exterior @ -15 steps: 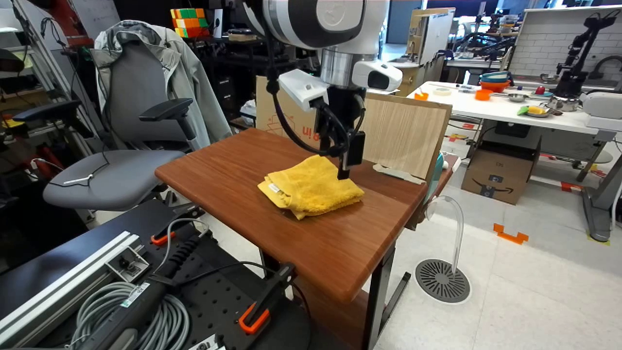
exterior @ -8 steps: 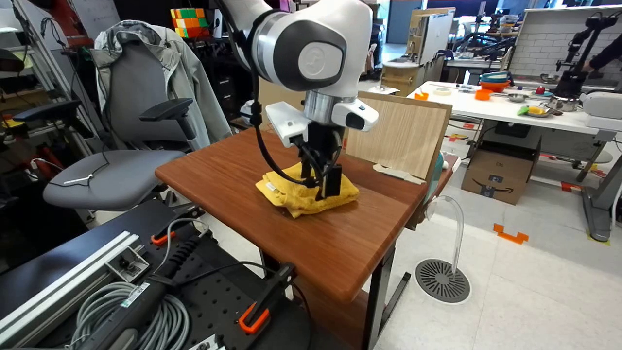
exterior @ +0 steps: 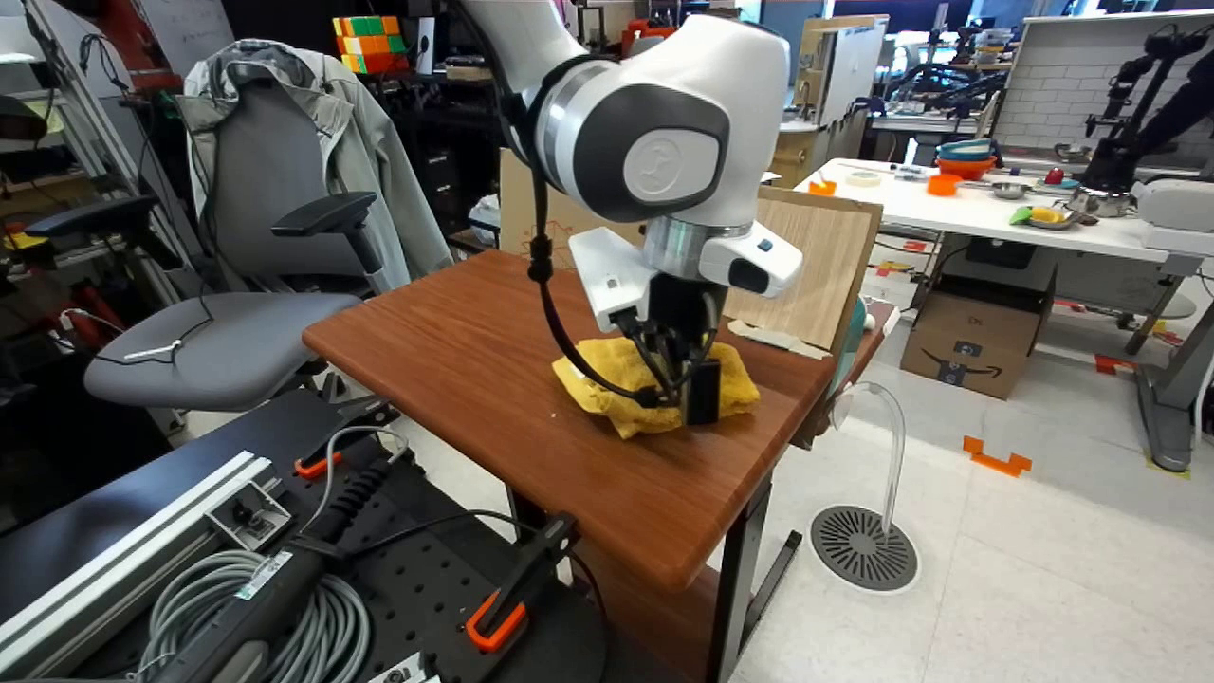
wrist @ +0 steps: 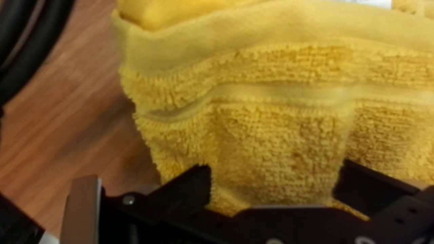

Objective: Use the yellow towel to wipe the table

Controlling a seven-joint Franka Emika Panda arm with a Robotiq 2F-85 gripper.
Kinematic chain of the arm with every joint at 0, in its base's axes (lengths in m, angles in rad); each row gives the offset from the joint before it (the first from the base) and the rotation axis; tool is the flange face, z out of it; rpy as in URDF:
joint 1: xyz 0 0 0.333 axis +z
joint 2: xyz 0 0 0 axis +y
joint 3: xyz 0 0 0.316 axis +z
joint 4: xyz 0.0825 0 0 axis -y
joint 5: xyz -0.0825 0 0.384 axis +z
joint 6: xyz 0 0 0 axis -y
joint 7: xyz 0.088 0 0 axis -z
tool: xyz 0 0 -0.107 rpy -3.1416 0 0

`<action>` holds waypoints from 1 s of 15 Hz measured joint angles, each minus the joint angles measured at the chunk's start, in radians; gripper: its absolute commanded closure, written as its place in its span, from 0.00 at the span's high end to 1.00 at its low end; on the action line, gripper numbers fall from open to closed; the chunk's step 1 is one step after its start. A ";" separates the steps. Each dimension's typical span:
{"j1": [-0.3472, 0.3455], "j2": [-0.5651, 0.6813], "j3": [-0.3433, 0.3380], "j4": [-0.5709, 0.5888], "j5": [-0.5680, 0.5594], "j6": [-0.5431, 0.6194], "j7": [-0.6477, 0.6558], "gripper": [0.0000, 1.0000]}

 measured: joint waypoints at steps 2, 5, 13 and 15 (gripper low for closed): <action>-0.034 0.012 -0.023 0.015 0.000 0.017 -0.001 1.00; -0.064 0.021 -0.049 0.026 -0.001 0.021 -0.008 1.00; -0.024 -0.067 -0.056 -0.137 -0.138 0.017 -0.125 1.00; 0.016 -0.107 -0.056 -0.216 -0.201 0.049 -0.127 1.00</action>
